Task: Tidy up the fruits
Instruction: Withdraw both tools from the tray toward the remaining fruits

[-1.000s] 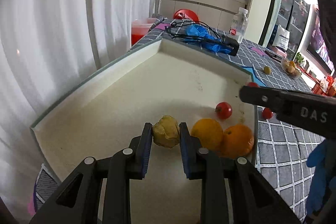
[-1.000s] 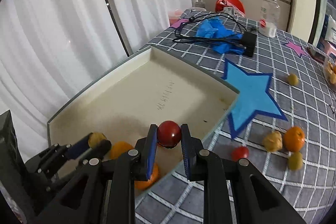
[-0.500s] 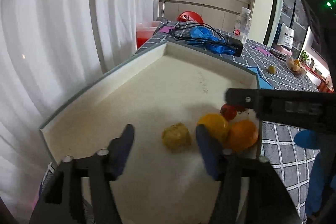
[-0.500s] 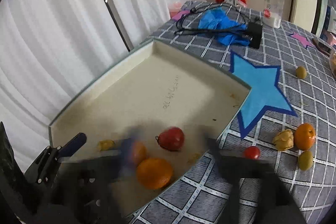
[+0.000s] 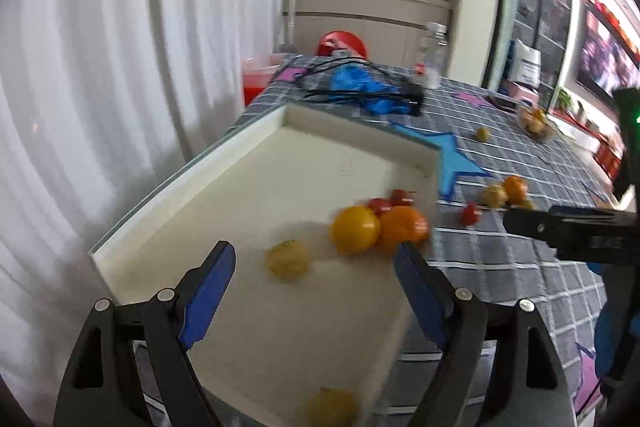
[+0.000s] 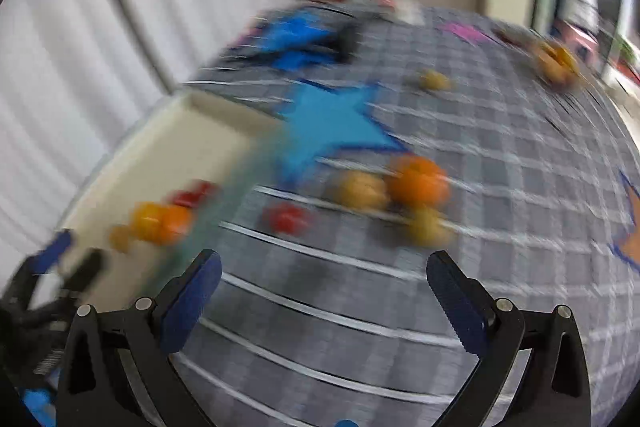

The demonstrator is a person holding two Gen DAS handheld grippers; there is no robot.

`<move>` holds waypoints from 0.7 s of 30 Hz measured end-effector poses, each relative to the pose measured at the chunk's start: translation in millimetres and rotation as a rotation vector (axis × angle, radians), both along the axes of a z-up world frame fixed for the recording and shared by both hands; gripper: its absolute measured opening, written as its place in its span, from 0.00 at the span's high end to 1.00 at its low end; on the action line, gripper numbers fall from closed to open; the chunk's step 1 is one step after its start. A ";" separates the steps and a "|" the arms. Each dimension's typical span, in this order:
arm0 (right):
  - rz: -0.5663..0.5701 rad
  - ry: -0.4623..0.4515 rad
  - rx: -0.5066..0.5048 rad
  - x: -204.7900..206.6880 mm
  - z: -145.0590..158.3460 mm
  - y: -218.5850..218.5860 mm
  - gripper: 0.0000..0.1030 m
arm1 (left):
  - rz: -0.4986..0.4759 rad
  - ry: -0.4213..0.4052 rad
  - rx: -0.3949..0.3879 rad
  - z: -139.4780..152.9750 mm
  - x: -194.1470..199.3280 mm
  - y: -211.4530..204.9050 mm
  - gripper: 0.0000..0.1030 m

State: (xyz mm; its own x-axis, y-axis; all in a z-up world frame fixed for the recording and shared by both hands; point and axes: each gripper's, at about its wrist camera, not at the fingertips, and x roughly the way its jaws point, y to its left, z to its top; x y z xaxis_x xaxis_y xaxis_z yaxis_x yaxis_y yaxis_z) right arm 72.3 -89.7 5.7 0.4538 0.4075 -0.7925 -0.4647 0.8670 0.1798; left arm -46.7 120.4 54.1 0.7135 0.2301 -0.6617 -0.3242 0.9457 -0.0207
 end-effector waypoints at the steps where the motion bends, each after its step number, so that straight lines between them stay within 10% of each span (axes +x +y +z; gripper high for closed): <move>1: -0.040 0.007 -0.014 4.4 -4.7 -15.1 0.00 | -0.026 0.005 0.003 1.9 2.0 -8.6 0.18; 10: -0.269 0.019 -0.149 23.5 -38.1 -124.5 0.00 | -0.234 0.107 0.013 -3.8 37.1 -92.4 0.18; 21: -0.266 -0.066 -0.138 13.9 -38.5 -133.0 0.00 | -0.326 0.214 0.162 -15.3 115.5 -145.3 0.21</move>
